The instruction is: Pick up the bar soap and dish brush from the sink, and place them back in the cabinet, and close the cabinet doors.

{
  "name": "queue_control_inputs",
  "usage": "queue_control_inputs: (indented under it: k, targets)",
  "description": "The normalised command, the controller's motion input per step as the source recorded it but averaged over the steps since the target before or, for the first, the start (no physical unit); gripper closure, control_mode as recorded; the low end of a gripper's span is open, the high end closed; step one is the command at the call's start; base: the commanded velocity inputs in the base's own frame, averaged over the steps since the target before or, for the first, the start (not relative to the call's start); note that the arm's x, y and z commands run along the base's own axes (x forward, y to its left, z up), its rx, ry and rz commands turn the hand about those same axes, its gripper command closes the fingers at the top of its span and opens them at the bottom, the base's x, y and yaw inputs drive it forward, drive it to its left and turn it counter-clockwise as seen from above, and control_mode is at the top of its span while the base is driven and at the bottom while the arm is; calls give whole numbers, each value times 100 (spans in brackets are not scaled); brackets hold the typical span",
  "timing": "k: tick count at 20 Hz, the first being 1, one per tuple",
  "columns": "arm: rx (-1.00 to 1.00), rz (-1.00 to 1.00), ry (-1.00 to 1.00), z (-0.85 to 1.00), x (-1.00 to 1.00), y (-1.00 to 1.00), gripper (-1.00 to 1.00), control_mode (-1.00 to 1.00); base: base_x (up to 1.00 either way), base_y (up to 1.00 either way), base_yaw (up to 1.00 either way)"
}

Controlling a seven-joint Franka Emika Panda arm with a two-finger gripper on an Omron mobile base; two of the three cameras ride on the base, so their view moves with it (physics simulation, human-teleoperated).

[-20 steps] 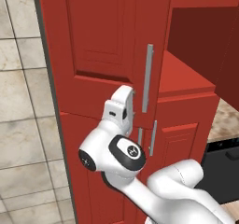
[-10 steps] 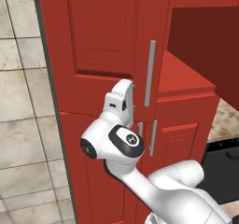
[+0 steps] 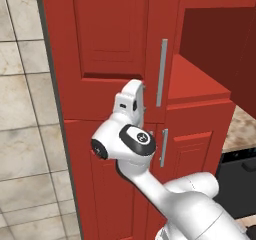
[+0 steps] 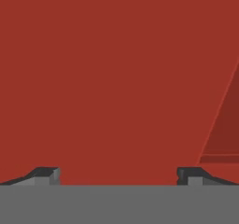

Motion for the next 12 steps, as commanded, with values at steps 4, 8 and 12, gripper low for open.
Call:
queue_control_inputs:
  k: [4,8,12]
  targets:
    - [0,2,-3,-11,47,-20,-100,-100,0,0,0]
    - [0,5,-1,-7,45,-25,-100,-100,0,0,0]
    - [0,8,0,0,41,-27,-100,-100,0,0,0]
